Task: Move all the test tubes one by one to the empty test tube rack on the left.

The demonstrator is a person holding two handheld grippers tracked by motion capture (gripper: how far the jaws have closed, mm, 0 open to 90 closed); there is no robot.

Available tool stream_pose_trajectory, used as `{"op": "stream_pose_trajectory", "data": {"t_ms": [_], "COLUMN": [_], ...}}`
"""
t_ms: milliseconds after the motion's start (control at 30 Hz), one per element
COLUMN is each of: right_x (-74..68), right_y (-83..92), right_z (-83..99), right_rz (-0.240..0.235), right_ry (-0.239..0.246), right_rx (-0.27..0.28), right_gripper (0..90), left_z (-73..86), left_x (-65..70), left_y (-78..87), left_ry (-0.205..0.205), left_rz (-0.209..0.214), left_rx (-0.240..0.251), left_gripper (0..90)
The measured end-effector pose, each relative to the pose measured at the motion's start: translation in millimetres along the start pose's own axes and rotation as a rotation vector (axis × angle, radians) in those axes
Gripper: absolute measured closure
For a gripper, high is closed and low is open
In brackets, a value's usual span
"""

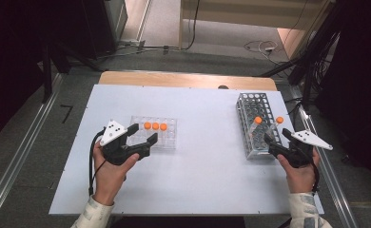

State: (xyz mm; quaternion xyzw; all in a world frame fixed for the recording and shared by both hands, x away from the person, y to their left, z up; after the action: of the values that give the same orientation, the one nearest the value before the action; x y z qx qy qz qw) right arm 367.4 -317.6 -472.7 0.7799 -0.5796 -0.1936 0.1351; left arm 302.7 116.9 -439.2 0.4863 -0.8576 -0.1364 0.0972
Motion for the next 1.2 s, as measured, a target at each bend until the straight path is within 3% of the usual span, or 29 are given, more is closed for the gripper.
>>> {"op": "stream_pose_trajectory", "data": {"t_ms": [233, 533, 1000, 1200], "right_x": [14.7, 28.9, 31.3, 31.4], "right_y": [-20.9, -39.1, -46.8, -44.1], "right_z": [-2.3, -3.9, -4.3, -7.8], "right_rz": [0.024, 0.047, 0.035, 0.03], "right_ry": [-0.019, -0.044, -0.037, -0.031], "right_rx": [0.004, 0.011, 0.01, 0.024], "right_gripper": [31.6, 46.8, 70.2, 71.3], "left_z": [0.3, 2.1, 3.1, 3.2], "left_x": [-0.1, -0.7, 0.0, -0.2], "left_y": [-0.4, -1.8, -2.7, -2.7], "left_ry": [0.003, 0.003, 0.002, 0.002], "left_rz": [0.002, 0.003, 0.007, 0.007], "left_rx": [-0.001, -0.009, -0.013, -0.013], "left_gripper": [23.6, 23.7, 23.8, 23.8]}}
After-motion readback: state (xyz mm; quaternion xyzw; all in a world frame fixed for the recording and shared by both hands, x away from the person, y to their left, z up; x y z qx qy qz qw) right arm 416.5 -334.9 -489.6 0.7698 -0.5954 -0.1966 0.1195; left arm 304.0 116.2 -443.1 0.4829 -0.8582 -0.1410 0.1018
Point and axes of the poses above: each handheld gripper's, and its own axes: y roughly backward along the jaws, z roughly out of its underside, x roughly to its right, the point moved 7 cm from there along -y, roughly forward along the jaws, and after that the axes turned 10 degrees about -y, right-handed, at the moved point
